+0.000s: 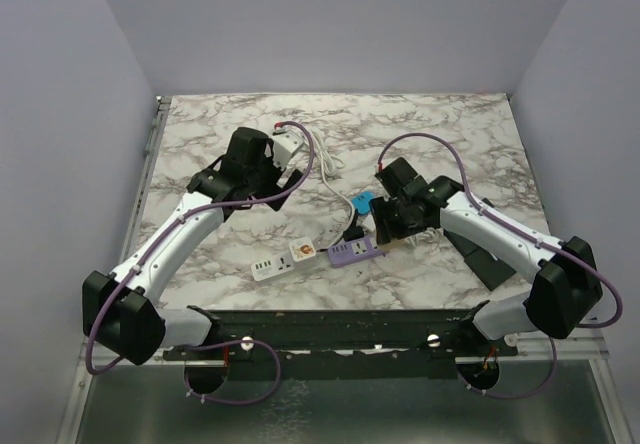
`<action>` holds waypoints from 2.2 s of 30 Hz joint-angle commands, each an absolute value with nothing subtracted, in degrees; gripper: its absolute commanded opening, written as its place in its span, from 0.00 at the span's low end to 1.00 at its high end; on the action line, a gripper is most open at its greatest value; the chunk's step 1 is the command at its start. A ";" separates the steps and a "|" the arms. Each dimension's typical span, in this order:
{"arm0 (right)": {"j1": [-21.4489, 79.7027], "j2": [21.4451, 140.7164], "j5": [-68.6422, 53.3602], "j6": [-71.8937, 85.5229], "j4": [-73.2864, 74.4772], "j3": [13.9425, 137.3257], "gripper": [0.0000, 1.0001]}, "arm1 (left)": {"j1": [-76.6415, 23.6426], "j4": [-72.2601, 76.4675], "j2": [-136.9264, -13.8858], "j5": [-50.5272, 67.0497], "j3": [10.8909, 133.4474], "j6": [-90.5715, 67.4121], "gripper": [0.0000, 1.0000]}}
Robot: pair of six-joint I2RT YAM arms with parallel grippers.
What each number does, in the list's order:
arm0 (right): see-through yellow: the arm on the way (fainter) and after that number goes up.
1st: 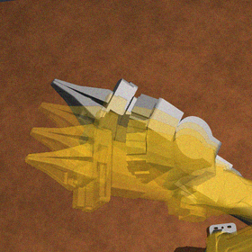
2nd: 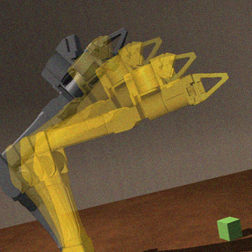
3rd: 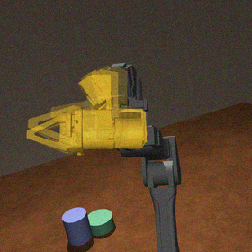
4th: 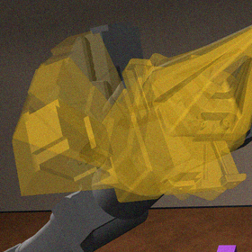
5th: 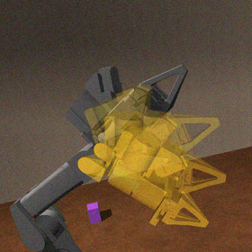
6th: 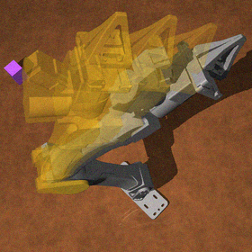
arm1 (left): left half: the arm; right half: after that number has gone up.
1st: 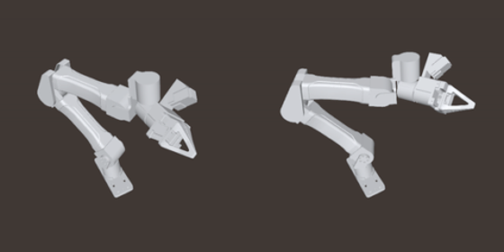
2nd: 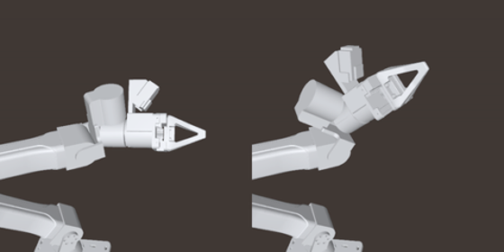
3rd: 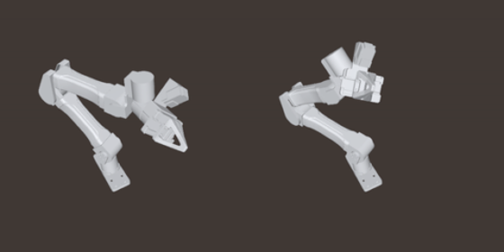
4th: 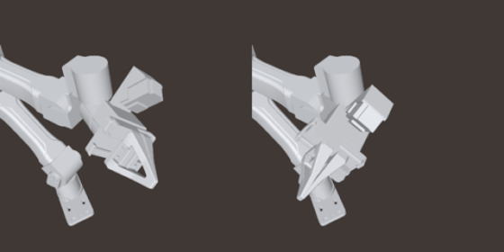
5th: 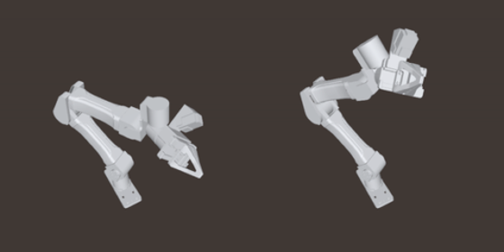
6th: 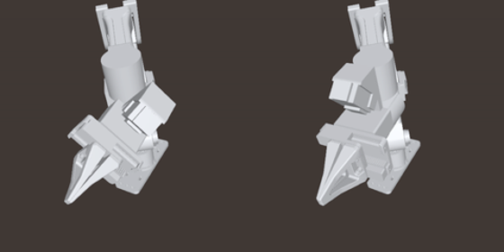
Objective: Insert the plug
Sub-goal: Insert the plug into the socket.
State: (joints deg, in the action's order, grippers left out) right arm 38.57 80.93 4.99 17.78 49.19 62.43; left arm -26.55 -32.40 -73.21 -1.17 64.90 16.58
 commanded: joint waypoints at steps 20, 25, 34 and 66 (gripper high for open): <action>40.20 86.22 7.00 16.22 45.18 63.64 0.01 | -25.18 -35.77 -75.41 -2.94 66.47 17.71 0.99; 40.44 86.34 8.36 16.37 45.04 63.56 0.01 | -25.21 -35.84 -75.47 -2.81 66.14 17.69 0.99; 40.83 86.93 8.99 16.78 44.22 63.33 0.01 | -25.14 -35.88 -75.23 -2.55 66.19 18.11 0.99; 44.16 90.64 14.19 20.61 44.34 59.57 0.01 | -25.14 -35.87 -74.83 -2.46 66.81 18.82 0.99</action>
State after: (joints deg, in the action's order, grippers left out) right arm 43.62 88.64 12.51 20.10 44.45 61.80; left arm -25.50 -35.57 -75.13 -2.00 64.95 18.44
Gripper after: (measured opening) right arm 0.615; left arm 0.989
